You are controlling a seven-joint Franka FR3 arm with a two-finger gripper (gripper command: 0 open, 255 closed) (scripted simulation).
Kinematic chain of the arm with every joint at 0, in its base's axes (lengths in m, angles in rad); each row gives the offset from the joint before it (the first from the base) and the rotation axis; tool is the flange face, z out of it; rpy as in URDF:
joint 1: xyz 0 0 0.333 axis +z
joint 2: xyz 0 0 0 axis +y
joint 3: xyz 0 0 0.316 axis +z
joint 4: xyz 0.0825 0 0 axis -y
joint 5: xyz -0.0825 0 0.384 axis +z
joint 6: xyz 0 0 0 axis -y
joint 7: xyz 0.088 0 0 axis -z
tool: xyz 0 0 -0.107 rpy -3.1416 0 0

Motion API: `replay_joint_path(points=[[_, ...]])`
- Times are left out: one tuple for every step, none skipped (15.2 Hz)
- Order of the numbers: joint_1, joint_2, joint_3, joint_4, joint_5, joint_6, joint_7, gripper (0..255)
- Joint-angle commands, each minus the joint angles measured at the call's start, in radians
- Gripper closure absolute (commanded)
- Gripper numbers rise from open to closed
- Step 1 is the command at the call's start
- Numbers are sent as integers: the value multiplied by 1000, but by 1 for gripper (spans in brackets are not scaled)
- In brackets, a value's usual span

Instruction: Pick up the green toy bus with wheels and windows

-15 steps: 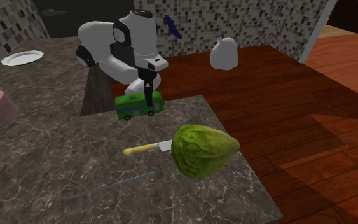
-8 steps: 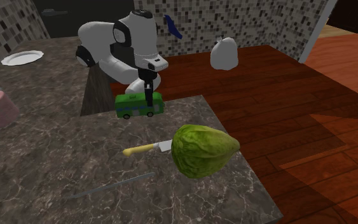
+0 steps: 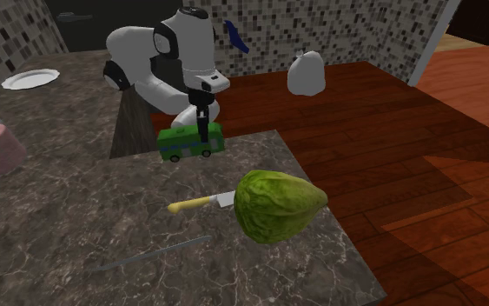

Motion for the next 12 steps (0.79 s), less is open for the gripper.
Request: replay_joint_path(points=[[4,14,8,32,8,-18,-3,255],[6,22,12,49,11,-26,-4,255],[8,30,15,65,15,-35,-6,255],[10,38,19,82,18,-43,-7,255],[11,46,22,98,21,-52,-9,255],[13,54,25,115,24,-60,-10,255],[15,63,28,132,27,-69,-12,255],[17,71,31,149,30,-77,-13,255],[18,80,34,166,33,-86,-15,255],[20,88,37,183,36,-94,-17,255],[21,97,40,200,39,-103,-18,255],[21,98,40,203,39,-104,-19,255]])
